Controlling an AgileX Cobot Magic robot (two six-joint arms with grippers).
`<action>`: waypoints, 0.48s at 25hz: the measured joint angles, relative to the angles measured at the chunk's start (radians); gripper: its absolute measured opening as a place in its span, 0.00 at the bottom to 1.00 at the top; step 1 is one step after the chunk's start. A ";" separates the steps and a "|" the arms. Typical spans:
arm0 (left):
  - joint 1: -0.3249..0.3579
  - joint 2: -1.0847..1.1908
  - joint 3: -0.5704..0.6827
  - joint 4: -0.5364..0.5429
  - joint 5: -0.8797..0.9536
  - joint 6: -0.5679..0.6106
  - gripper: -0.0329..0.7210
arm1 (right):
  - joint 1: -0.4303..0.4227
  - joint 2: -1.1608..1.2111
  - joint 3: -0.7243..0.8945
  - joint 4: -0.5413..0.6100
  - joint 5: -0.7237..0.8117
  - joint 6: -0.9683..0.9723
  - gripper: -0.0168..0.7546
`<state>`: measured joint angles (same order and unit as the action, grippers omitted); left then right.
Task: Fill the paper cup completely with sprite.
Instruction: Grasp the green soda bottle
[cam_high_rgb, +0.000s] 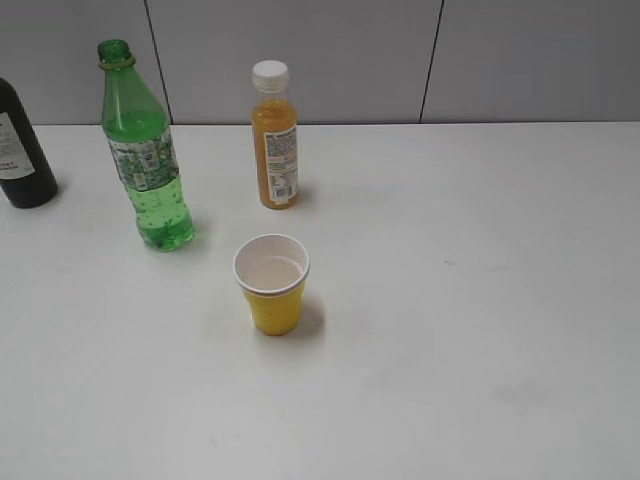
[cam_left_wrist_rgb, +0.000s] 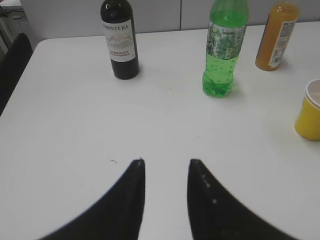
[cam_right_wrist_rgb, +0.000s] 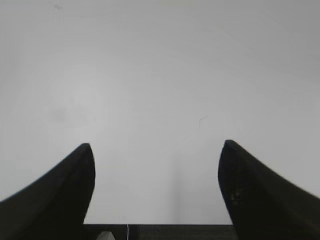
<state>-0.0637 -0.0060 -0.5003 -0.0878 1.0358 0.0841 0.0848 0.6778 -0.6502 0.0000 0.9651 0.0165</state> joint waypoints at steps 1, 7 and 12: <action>0.000 0.000 0.000 0.000 0.000 0.000 0.36 | 0.000 -0.045 0.044 0.000 -0.010 0.000 0.79; 0.000 0.000 0.000 0.000 0.000 0.000 0.36 | 0.000 -0.330 0.204 0.009 -0.026 -0.001 0.79; 0.000 0.000 0.000 0.000 0.000 0.000 0.36 | 0.000 -0.509 0.234 0.030 -0.025 -0.001 0.79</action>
<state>-0.0637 -0.0060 -0.5003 -0.0878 1.0358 0.0841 0.0848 0.1689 -0.4159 0.0299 0.9403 0.0155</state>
